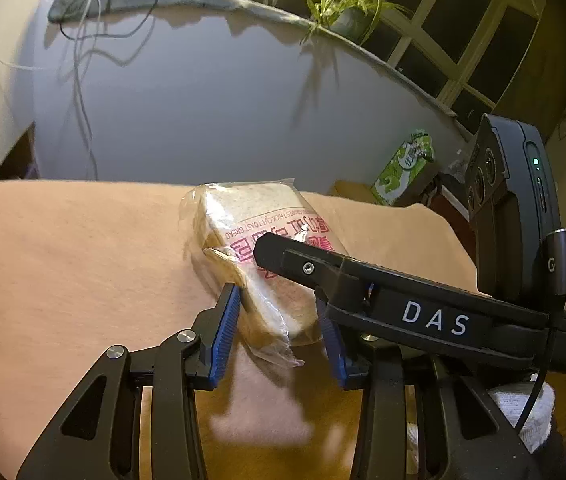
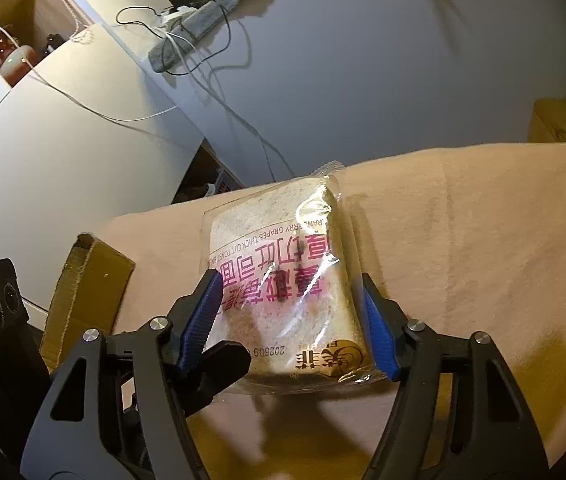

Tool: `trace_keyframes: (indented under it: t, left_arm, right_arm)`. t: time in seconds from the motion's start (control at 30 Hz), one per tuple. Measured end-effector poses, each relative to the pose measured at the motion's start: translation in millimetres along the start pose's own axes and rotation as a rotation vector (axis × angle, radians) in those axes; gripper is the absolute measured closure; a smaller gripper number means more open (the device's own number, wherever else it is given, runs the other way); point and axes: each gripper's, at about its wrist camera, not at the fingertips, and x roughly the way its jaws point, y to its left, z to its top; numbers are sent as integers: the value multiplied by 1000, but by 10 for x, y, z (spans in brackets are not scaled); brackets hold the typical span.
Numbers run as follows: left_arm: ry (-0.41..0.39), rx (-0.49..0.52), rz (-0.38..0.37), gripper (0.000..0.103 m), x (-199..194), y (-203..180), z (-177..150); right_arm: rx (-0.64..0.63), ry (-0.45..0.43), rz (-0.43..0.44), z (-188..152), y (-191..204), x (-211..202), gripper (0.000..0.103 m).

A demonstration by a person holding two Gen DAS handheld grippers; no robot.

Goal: Organize snacks
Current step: 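Clamp the bagged bread loaf between both grippers and lift it, then carry the bread loaf in both grippers over the box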

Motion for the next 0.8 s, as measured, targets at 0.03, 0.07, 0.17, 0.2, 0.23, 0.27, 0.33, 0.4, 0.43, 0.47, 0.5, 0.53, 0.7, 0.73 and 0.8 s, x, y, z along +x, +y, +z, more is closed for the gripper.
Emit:
trace_keyframes:
  t: [0.03,0.07,0.17,0.2,0.23,0.27,0.33,0.4,0.43,0.47,0.5,0.53,0.7,0.73,0.8]
  left_arm:
    - [-8,3,4,65,-29,3,4]
    - [-22,10,12,65,-93,0,5]
    - [-53,24,32,65,-231,-7,5]
    - [-62,28,38,65,-278,0,-3]
    - [-71,31,45,65,-325,6,-2]
    - [-84,35,52,65,-390,12,-3]
    - [-107,47,70,65,-508,25,-12]
    - [-125,55,83,65,-605,42,-19]
    - [-135,61,92,65,-663,50,-27]
    - [-147,71,107,65,-735,65,-40]
    - [-154,74,115,65,-766,72,-50]
    - [-163,75,126,65,-811,86,-66]
    - [-208,70,172,65,-1065,224,-111]
    - [-215,68,175,65,-1109,253,-114]
    - [-226,65,181,65,-1188,296,-130]
  right_arm:
    - [-3,-5,4,0,30,-19,34]
    - [-7,-11,9,1,65,-38,34]
    - [-26,-27,24,-6,203,-102,34]
    - [-36,-33,31,-12,267,-127,34]
    - [-42,-37,36,-15,314,-145,34]
    - [-49,-40,42,-20,367,-162,34]
    - [-69,-51,57,-34,507,-207,34]
    - [-86,-60,68,-46,621,-247,34]
    - [-94,-65,75,-56,682,-266,34]
    - [-102,-69,82,-66,741,-279,34]
    - [-113,-71,93,-81,817,-291,34]
    - [-122,-72,100,-90,874,-296,34]
    - [-180,-77,126,-162,1242,-287,34]
    - [-192,-79,131,-171,1305,-290,34]
    - [-211,-81,140,-193,1416,-295,34]
